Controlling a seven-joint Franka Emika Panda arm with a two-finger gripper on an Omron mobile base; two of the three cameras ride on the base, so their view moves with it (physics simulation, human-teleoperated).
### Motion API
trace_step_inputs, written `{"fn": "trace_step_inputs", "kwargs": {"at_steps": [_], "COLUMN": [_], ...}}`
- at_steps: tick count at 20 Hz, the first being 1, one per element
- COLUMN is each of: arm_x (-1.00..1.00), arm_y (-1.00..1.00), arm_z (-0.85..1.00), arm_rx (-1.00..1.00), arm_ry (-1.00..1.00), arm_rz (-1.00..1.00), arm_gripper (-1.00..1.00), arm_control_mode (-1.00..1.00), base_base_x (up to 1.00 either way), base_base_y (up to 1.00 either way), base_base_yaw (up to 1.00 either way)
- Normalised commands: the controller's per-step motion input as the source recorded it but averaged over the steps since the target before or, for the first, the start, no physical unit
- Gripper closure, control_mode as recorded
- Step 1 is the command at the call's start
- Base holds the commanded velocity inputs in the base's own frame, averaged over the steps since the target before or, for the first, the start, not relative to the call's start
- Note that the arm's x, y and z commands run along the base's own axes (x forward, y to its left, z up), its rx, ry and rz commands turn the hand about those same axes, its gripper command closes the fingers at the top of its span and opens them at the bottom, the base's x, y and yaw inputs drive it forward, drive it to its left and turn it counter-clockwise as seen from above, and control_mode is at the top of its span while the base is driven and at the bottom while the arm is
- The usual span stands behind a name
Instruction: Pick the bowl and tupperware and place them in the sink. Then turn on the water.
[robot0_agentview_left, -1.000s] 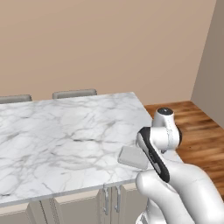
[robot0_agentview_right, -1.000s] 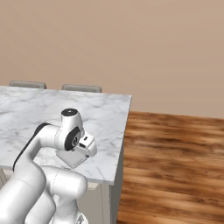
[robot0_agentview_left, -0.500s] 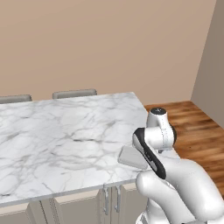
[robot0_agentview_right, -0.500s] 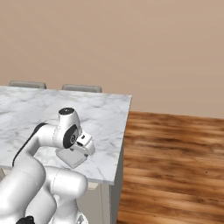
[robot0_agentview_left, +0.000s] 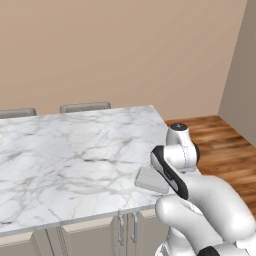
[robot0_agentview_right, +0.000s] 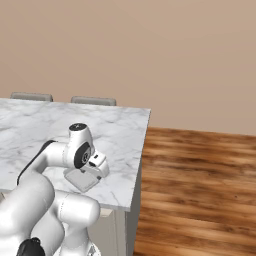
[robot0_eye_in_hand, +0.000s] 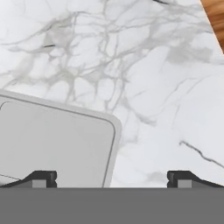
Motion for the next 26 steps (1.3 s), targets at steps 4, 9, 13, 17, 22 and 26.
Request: {"fn": "trace_step_inputs", "kwargs": {"at_steps": [4, 9, 13, 17, 22, 26], "arm_x": [0.00, 0.00, 0.00, 0.00, 0.00, 0.00], "arm_y": [0.00, 0.00, 0.00, 0.00, 0.00, 0.00], "arm_z": [-0.23, -0.27, -0.31, -0.33, -0.13, -0.11], "arm_rx": [0.00, 0.00, 0.00, 0.00, 0.00, 0.00], "arm_ry": [0.01, 0.02, 0.05, 0.05, 0.01, 0.00], "arm_rz": [0.00, 0.00, 0.00, 0.00, 0.00, 0.00], "arm_gripper": [-1.00, -1.00, -1.00, -1.00, -1.00, -1.00], "arm_control_mode": [-1.00, -1.00, -1.00, -1.00, -1.00, -1.00], "base_base_x": [0.00, 0.00, 0.00, 0.00, 0.00, 0.00], "base_base_y": [0.00, 0.00, 0.00, 0.00, 0.00, 0.00], "base_base_yaw": [0.00, 0.00, 0.00, 0.00, 0.00, 0.00]}}
